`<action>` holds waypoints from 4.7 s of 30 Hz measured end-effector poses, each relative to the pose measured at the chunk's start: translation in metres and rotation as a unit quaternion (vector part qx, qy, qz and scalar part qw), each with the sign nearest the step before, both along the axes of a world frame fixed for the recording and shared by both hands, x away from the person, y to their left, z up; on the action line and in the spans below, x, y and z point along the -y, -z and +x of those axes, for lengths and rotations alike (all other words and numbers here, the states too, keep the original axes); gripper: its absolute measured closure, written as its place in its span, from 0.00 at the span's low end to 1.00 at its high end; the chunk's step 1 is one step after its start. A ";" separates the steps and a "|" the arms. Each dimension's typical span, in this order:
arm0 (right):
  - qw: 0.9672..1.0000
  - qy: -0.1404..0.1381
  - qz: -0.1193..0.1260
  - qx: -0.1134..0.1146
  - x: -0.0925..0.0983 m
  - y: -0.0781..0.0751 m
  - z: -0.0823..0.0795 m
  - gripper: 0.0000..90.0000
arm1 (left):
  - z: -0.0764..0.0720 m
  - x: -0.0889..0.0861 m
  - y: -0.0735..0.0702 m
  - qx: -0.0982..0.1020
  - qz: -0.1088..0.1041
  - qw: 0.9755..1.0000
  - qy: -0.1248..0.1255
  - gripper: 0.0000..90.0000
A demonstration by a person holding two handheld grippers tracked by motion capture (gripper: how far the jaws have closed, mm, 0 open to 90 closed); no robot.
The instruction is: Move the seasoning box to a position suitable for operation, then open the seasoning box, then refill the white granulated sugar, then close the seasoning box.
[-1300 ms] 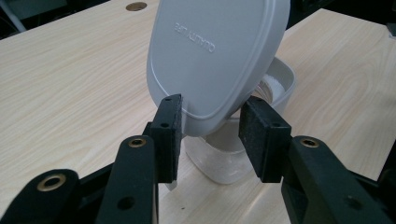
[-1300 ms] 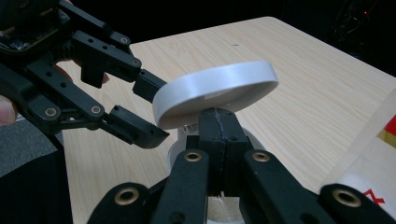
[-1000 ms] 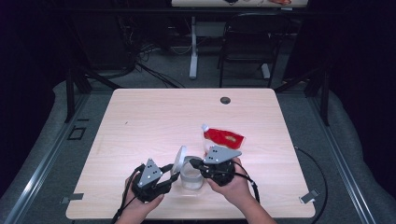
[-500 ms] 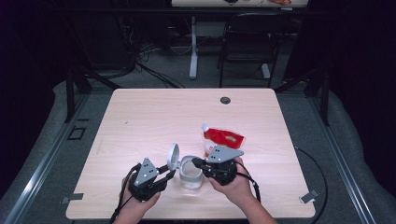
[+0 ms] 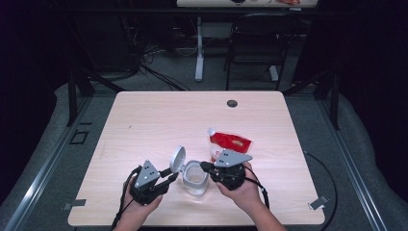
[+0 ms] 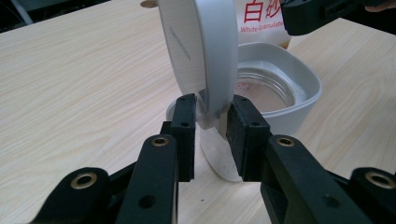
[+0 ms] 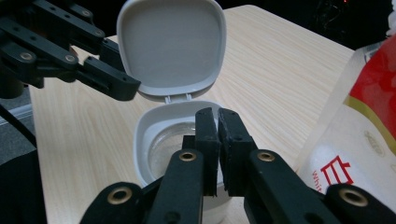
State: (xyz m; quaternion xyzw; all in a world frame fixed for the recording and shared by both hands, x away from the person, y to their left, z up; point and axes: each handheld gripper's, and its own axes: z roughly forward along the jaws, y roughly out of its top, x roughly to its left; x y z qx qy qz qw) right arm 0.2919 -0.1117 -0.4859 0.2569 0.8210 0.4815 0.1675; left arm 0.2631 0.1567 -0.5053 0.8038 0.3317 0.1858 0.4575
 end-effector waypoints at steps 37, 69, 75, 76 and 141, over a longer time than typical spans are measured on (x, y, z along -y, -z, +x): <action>1.000 0.009 -0.010 -0.020 -0.006 0.017 0.004 0.93 | 0.046 -0.006 0.001 -0.013 -0.034 0.999 -0.010 0.87; 1.000 0.008 -0.006 -0.021 -0.007 0.016 0.000 0.93 | 0.061 -0.004 0.003 -0.016 -0.050 0.999 0.000 0.86; 1.000 0.008 0.006 -0.020 -0.005 0.012 0.001 0.92 | 0.060 -0.014 0.001 -0.020 -0.069 0.997 -0.001 0.86; 1.000 0.009 0.008 -0.018 -0.004 0.011 0.001 0.92 | 0.060 -0.015 0.001 -0.022 -0.065 0.998 0.000 0.86; 0.999 0.049 0.021 -0.008 0.071 -0.019 -0.005 0.88 | 0.054 -0.069 0.009 -0.025 -0.045 0.996 -0.076 0.80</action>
